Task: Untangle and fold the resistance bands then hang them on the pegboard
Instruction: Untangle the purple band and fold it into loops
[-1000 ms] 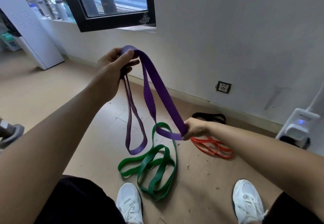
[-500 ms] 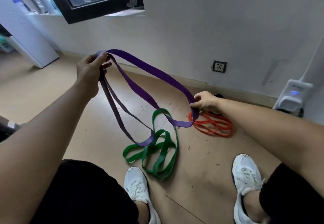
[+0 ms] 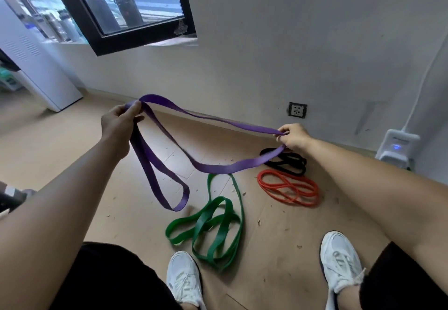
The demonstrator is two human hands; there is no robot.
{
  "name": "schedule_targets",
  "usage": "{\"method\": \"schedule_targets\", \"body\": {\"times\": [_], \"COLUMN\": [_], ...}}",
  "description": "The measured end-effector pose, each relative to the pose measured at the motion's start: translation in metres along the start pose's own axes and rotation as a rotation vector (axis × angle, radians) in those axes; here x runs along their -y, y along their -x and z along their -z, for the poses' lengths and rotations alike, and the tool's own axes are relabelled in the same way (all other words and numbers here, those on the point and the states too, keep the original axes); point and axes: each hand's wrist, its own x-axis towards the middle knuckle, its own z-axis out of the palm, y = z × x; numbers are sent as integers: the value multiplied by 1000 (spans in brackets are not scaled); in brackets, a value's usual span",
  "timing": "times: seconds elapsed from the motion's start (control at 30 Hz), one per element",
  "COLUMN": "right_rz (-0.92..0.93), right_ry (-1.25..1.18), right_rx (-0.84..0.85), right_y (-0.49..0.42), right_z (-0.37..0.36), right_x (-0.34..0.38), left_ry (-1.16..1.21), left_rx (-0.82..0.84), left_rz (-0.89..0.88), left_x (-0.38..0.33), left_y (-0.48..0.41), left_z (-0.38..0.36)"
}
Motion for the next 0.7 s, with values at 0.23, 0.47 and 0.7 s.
{"method": "schedule_targets", "body": {"times": [0.23,0.47,0.7], "right_rz": [-102,59,175], "right_ry": [-42,303,-23], "right_rx": [463,427,386], "right_y": [5,1,13], "right_z": [25,2,-11], "right_x": [-15,-15,50], "left_ry": [-14,-23,-5], "left_rx": [86,268,492], "left_rz": [0,-105,-246], "left_x": [2,-15,-37], "left_y": [2,11,29], "left_z": [7,-11,-47]}}
